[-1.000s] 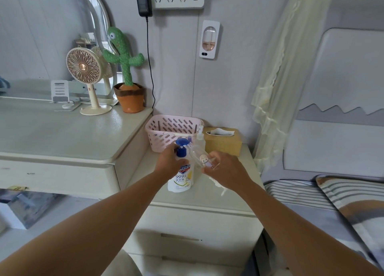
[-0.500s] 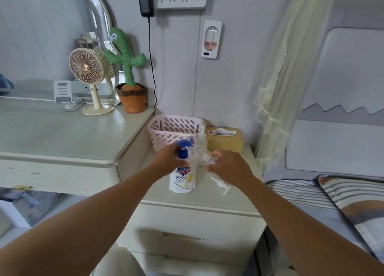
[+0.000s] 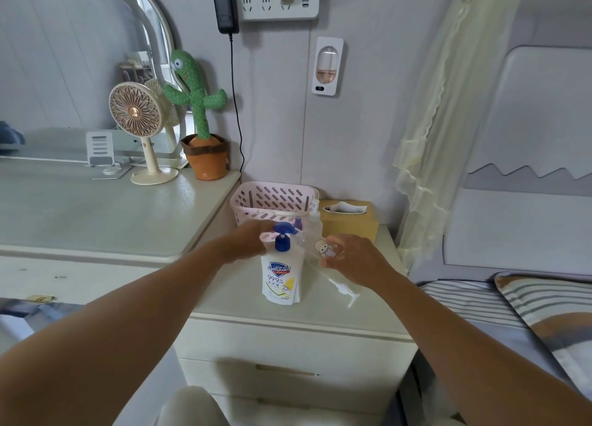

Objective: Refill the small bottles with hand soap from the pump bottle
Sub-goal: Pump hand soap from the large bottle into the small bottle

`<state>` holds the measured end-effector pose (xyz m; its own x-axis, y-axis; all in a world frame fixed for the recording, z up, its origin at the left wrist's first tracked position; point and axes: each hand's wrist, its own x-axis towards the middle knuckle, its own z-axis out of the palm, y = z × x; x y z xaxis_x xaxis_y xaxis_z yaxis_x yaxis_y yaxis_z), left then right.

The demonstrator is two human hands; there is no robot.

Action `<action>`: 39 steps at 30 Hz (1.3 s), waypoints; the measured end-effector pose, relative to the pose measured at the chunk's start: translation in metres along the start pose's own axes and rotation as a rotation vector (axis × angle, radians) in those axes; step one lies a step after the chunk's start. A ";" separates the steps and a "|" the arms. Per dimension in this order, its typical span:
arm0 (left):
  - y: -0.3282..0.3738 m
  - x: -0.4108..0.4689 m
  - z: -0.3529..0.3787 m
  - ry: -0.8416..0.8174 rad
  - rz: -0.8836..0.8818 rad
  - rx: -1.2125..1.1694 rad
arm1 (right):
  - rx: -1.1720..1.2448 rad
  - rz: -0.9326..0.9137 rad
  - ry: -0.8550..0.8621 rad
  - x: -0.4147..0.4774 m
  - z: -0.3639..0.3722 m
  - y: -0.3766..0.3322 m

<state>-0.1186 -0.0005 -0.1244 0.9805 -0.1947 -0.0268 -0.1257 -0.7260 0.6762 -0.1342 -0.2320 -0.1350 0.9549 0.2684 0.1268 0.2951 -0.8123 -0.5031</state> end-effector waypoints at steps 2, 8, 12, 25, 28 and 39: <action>0.004 0.009 -0.010 0.214 -0.046 -0.030 | 0.013 -0.003 -0.016 0.001 0.000 0.000; 0.026 0.041 -0.005 0.320 -0.105 0.078 | 0.050 -0.029 -0.041 0.001 0.000 -0.002; 0.033 0.057 0.006 0.225 -0.154 0.361 | 0.145 -0.007 -0.056 0.004 0.002 -0.002; 0.040 0.073 0.014 -0.001 -0.213 0.501 | 0.298 0.022 -0.138 0.006 0.013 -0.001; 0.034 0.073 0.018 0.057 -0.249 0.465 | 0.305 0.008 -0.130 0.003 0.010 -0.001; 0.035 0.062 0.029 0.113 -0.213 0.405 | 0.380 0.030 -0.046 -0.008 0.029 0.005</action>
<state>-0.0668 -0.0575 -0.1235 0.9983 0.0437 -0.0381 0.0536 -0.9452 0.3219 -0.1414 -0.2236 -0.1632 0.9580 0.2773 0.0733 0.2260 -0.5725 -0.7882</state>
